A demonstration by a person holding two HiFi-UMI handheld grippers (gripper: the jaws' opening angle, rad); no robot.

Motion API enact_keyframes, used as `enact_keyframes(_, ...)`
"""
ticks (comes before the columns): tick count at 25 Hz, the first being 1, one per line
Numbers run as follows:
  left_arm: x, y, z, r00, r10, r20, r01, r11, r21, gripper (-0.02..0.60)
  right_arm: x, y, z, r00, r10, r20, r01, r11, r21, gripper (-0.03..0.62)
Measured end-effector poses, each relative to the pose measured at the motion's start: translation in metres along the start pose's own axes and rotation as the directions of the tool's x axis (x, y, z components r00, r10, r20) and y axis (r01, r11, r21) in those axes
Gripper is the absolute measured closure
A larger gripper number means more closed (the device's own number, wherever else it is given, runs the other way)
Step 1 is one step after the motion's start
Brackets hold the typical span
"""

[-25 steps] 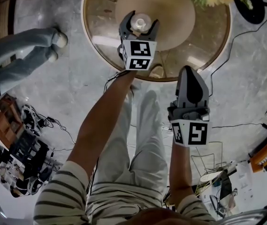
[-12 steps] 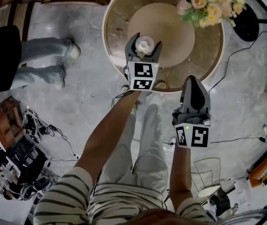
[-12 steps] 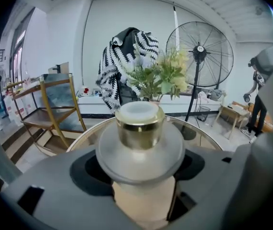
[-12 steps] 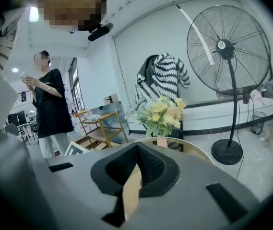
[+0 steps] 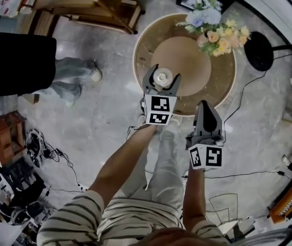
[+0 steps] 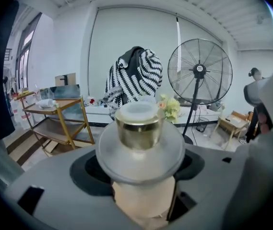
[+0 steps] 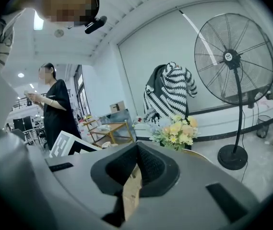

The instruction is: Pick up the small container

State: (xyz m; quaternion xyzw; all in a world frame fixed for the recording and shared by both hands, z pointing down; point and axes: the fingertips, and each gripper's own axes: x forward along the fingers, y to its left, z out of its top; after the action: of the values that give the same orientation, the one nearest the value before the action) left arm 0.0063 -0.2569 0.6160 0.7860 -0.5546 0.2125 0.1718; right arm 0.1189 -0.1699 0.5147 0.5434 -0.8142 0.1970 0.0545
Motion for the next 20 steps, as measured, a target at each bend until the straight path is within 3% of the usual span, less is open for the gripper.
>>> enact_keyframes(4, -0.034, -0.001, 0.023, 1.0, -0.013, 0.011, 0.013, 1.0, -0.014, 0.252, -0.009, 0.016, 0.018, 1.0, 0.012, 0.021, -0.012, 1.0, 0.026, 0.585)
enact_keyframes(20, -0.163, 0.028, 0.111, 0.998, -0.008, 0.055, 0.008, 1.0, 0.003, 0.252, -0.037, 0.093, 0.126, 0.991, 0.109, 0.076, -0.103, 0.992, -0.078, 0.585)
